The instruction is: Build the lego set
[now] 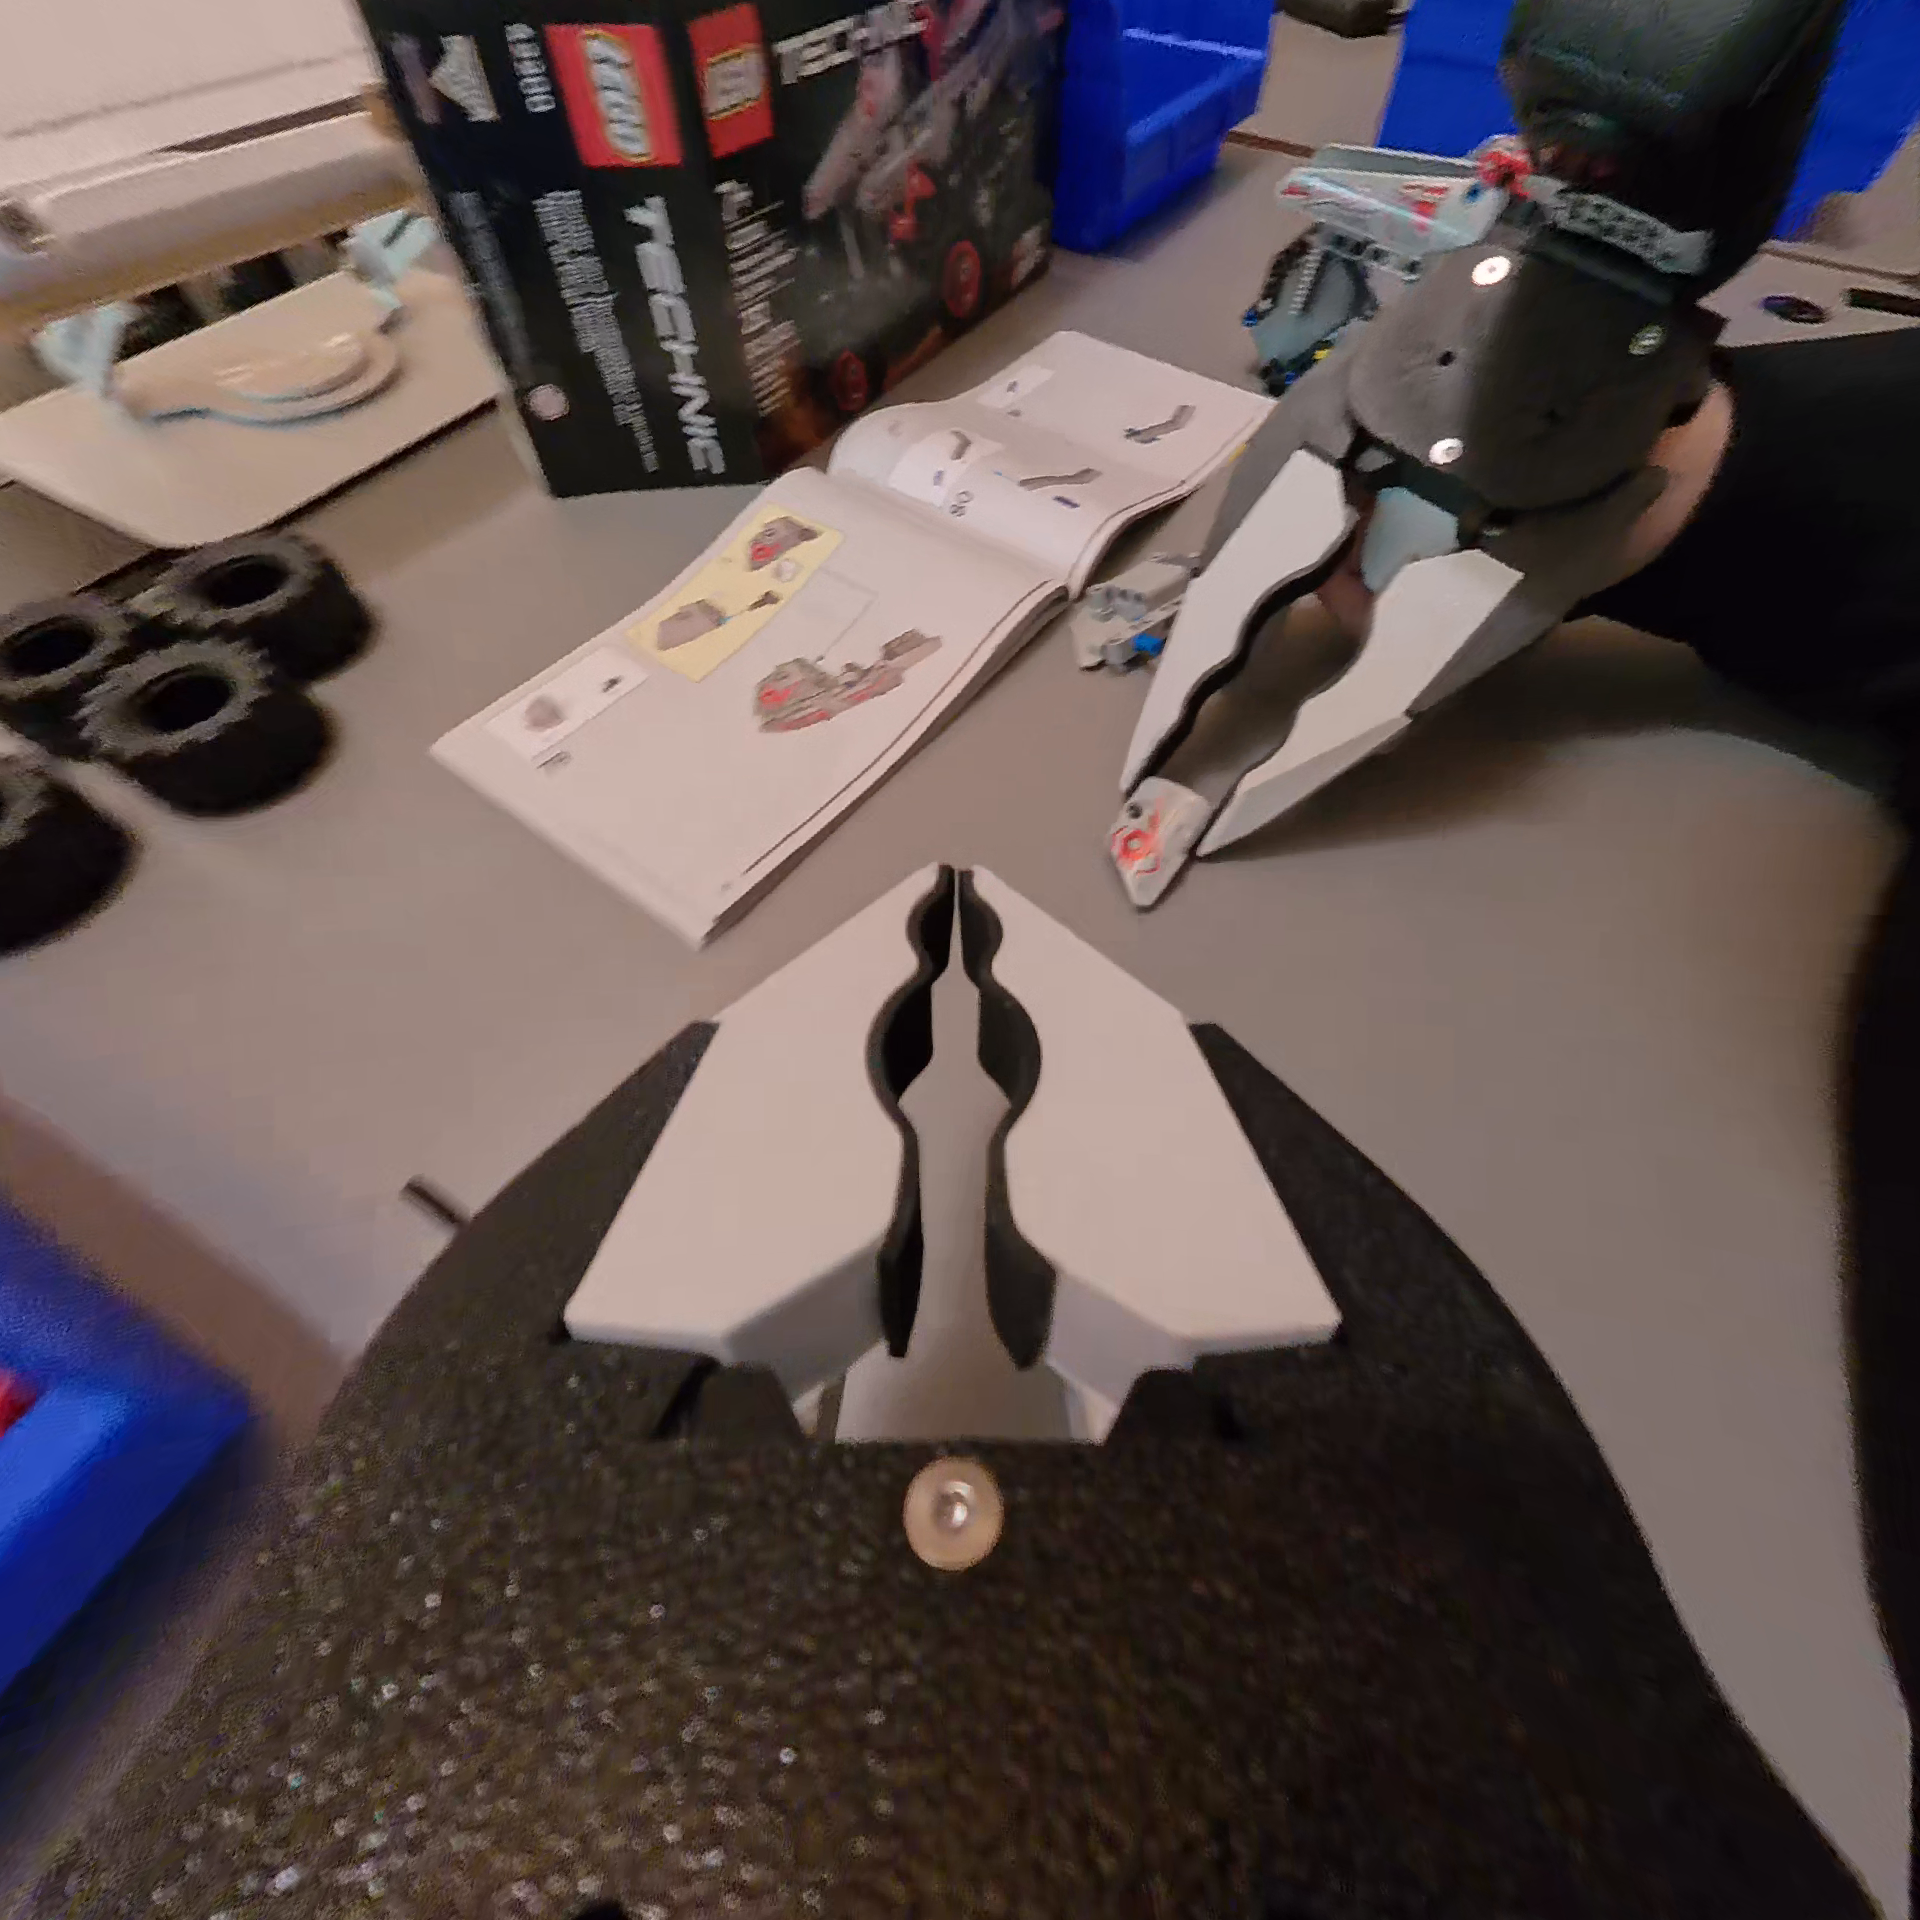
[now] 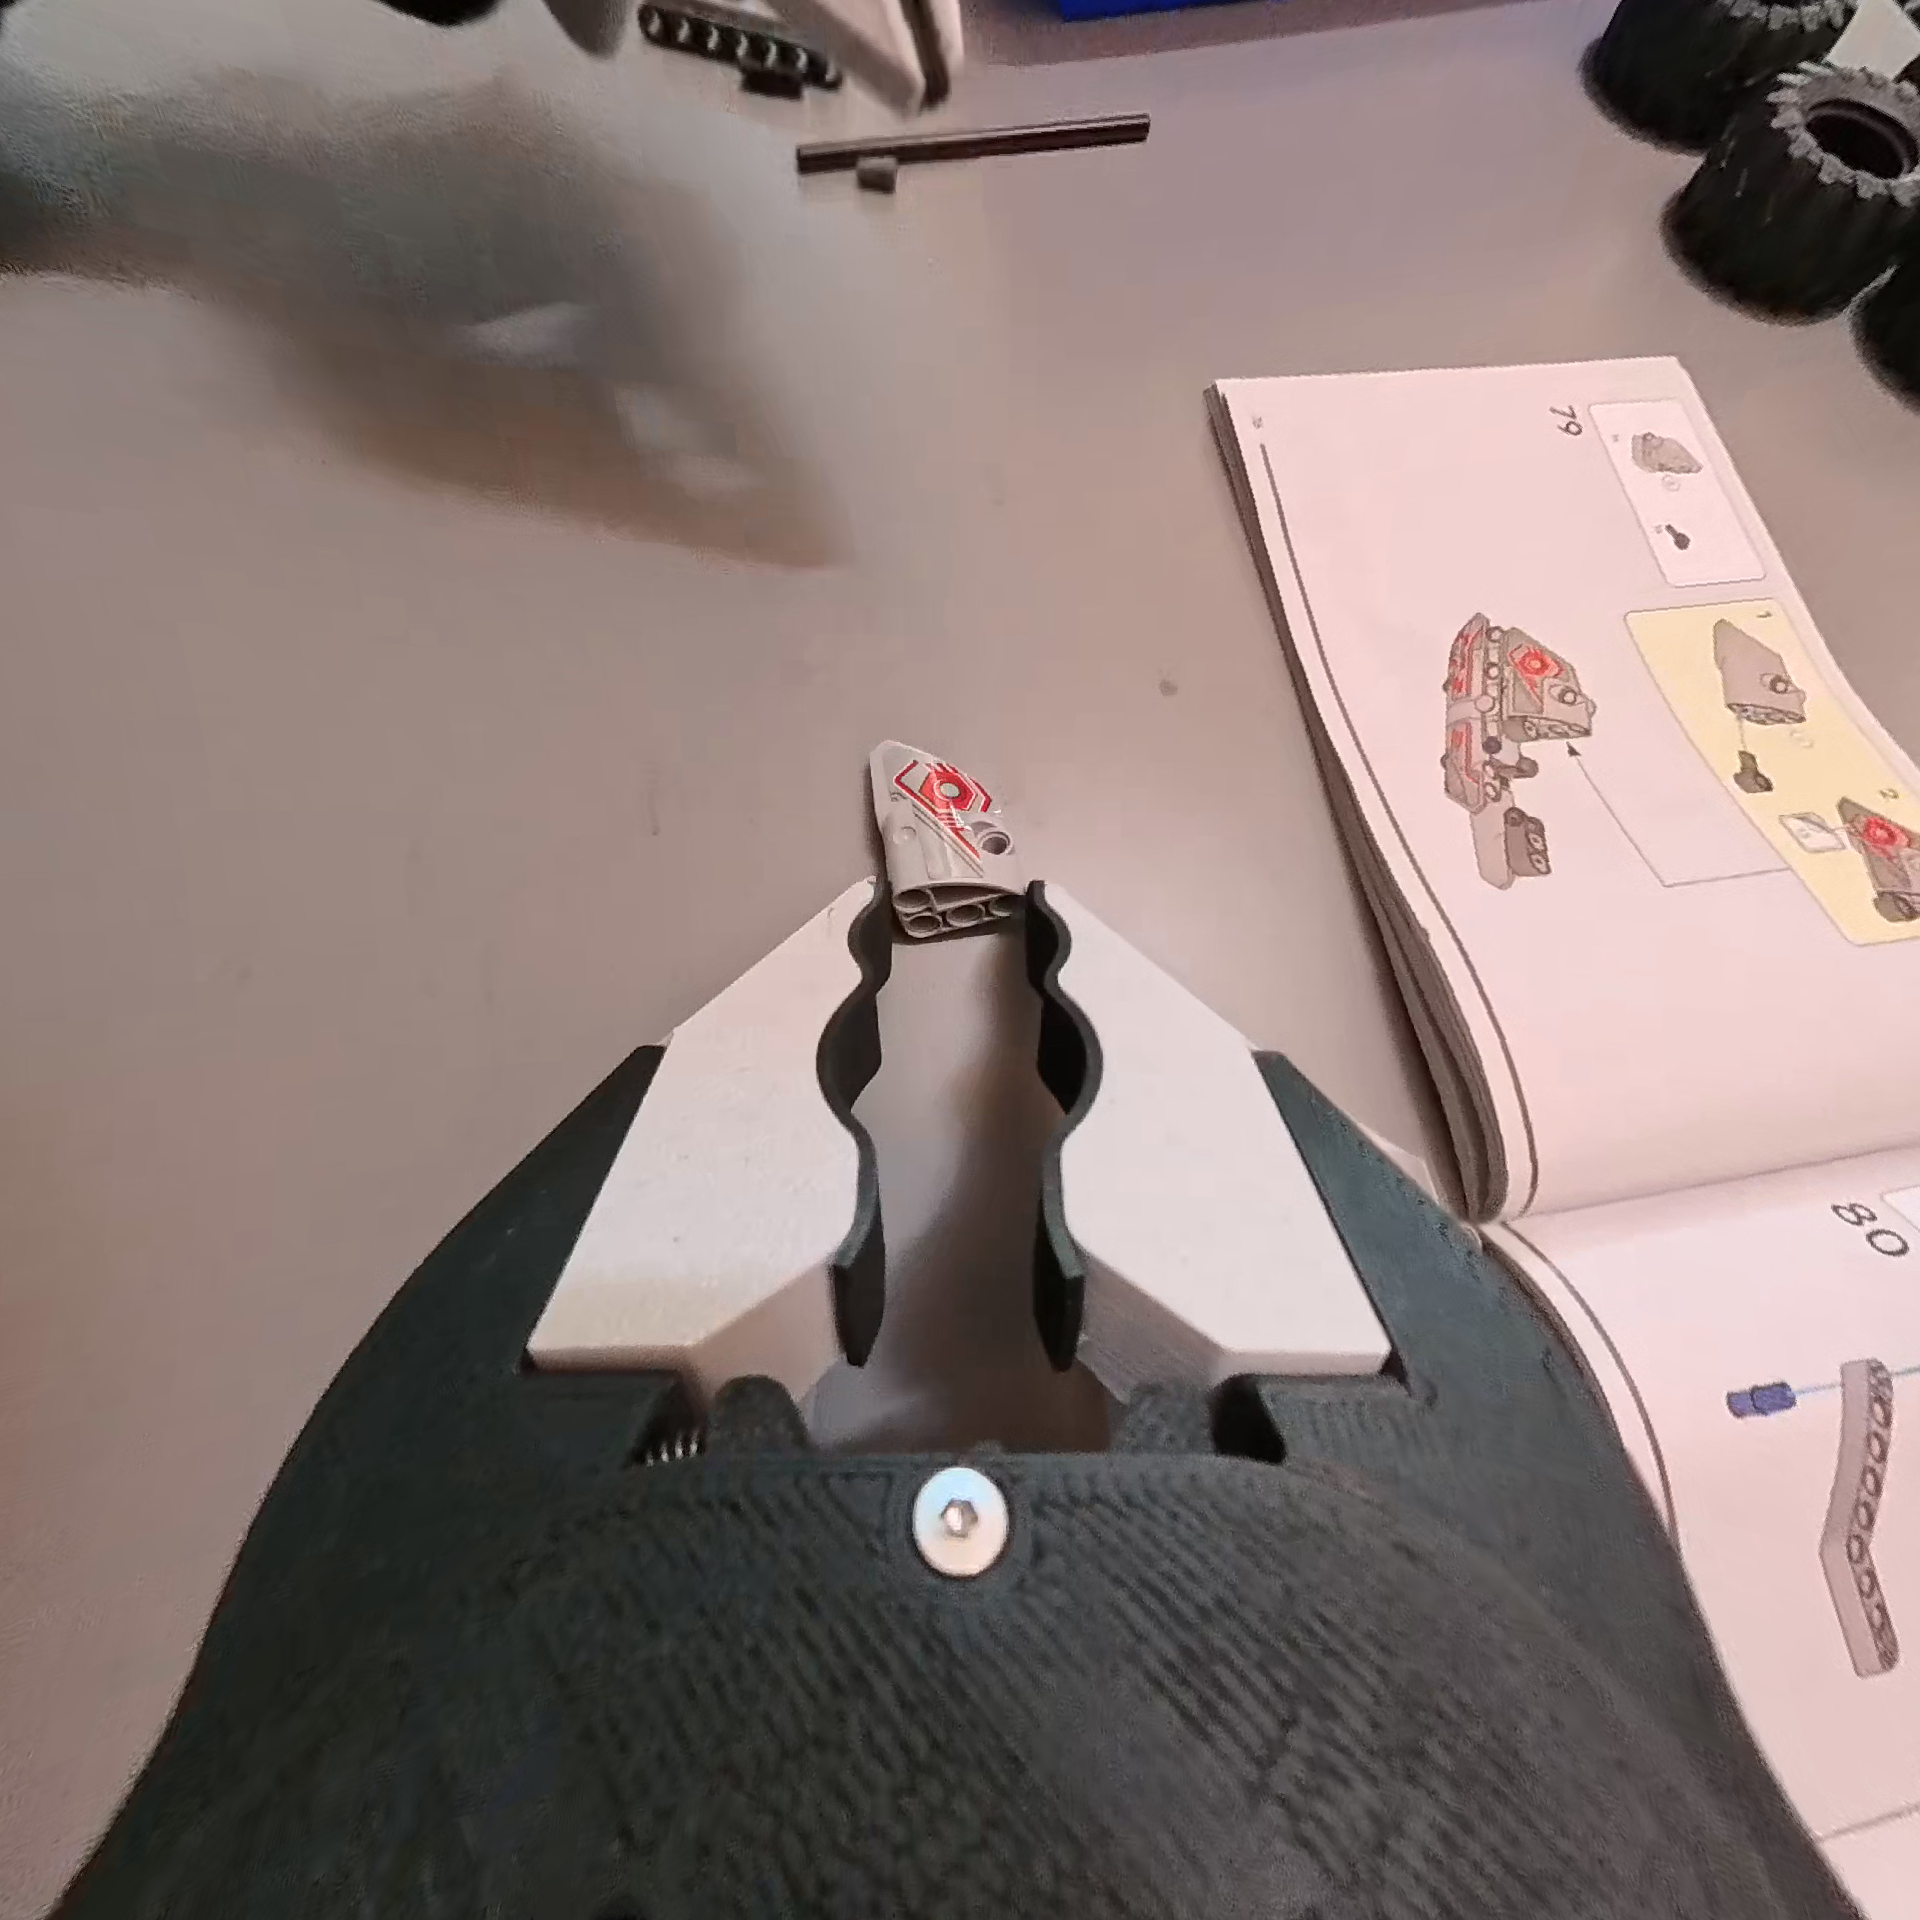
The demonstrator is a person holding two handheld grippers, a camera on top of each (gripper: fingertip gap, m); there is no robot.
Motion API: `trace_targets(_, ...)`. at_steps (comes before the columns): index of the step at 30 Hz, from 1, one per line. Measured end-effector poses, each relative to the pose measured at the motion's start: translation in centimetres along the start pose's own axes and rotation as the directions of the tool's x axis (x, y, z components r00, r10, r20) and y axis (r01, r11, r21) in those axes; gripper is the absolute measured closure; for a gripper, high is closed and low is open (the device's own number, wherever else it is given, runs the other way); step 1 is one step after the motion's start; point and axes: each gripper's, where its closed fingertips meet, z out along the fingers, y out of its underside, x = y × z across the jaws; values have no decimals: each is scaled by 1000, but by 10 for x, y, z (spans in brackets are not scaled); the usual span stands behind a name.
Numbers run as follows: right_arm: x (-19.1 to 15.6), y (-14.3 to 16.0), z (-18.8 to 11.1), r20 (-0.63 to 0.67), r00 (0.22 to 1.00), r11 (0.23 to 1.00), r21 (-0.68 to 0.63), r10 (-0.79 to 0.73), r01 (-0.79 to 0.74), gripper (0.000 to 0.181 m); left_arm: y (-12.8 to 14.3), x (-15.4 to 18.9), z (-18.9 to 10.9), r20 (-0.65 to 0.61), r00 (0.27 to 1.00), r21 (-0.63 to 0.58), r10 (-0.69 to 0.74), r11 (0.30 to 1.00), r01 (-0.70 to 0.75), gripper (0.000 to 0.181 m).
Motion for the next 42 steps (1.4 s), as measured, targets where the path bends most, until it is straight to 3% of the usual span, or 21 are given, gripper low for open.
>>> trace_targets(4,-3,-4,5,16,1000,1000,1,-1,1,157,22,-44,-41,217,975,-70,-53,995,70,181)
trace_targets(8,-5,-8,8,27,999,1000,-9,-22,23,157,38,-94,-100,456,875,-47,-164,977,207,181)
trace_targets(12,-3,-6,6,19,999,999,-26,-33,34,152,44,-128,-149,562,792,-14,-239,954,298,180)
trace_targets(19,-4,0,-5,-16,999,999,-42,-34,34,144,53,-153,-161,562,811,-186,-161,931,314,175)
trace_targets(24,-6,4,-10,-39,999,998,-51,-22,20,145,47,-164,-158,543,824,-166,-162,941,294,177)
trace_targets(28,-9,6,-9,-32,999,999,-45,-7,6,146,41,-99,-122,186,968,-238,-167,948,210,181)
trace_targets(31,-8,5,-8,-33,999,999,-32,1,-2,146,61,-107,-120,309,948,-332,-70,927,177,178)
trace_targets(35,-8,4,-7,-38,999,1000,2,10,-9,146,83,-122,-145,426,898,-359,-110,891,279,178)
trace_targets(39,-8,3,-6,-53,998,1000,6,-16,16,148,105,-78,-166,257,956,-457,-145,853,252,178)
trace_targets(42,-10,2,-7,-62,997,999,8,-39,40,150,137,-59,-185,247,966,-580,-81,786,214,175)
